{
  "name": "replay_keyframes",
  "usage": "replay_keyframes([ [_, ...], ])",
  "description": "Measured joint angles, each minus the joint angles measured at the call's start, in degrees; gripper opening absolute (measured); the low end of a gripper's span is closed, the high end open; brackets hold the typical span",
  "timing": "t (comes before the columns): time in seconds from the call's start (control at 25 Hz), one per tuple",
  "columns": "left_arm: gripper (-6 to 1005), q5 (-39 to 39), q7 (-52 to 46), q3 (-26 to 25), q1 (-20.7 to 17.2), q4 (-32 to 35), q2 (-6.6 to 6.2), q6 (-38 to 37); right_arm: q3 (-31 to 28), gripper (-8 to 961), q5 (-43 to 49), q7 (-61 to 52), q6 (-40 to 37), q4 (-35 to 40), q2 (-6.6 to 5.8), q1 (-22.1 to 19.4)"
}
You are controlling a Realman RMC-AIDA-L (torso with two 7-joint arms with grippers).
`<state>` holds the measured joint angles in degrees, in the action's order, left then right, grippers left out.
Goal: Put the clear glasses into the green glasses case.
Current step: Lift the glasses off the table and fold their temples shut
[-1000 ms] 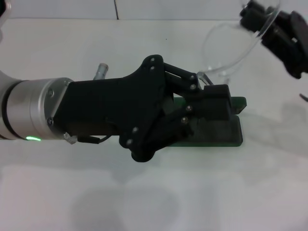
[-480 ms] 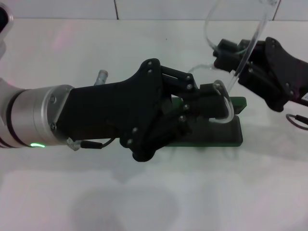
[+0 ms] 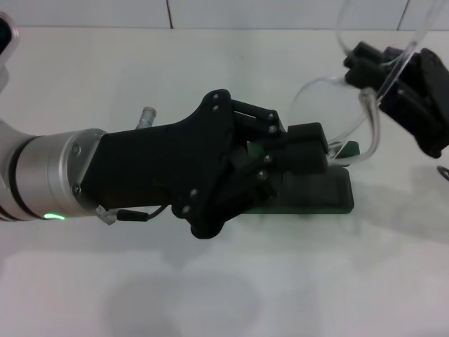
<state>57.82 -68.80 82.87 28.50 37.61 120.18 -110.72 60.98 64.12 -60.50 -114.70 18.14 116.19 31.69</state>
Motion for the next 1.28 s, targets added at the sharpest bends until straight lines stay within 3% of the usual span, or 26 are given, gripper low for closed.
replay_keyframes([
  [0.32, 77, -0.48, -0.02, 2.40, 0.60, 0.18, -0.01, -0.18, 0.21, 122, -2.38, 0.03, 0.53, -0.17, 0.00, -0.88],
  [0.52, 78, -5.06, 0.21, 7.22, 2.25, 0.67, -0.10, -0.20, 0.87, 123, -2.70, 0.03, 1.27, -0.37, -0.01, -0.22],
  [1.28, 82, -8.07, 0.23, 7.32, 2.40, -0.06, 0.05, 5.11, 3.72, 124, -2.79, 1.44, 3.31, -3.27, 0.00, 3.26],
])
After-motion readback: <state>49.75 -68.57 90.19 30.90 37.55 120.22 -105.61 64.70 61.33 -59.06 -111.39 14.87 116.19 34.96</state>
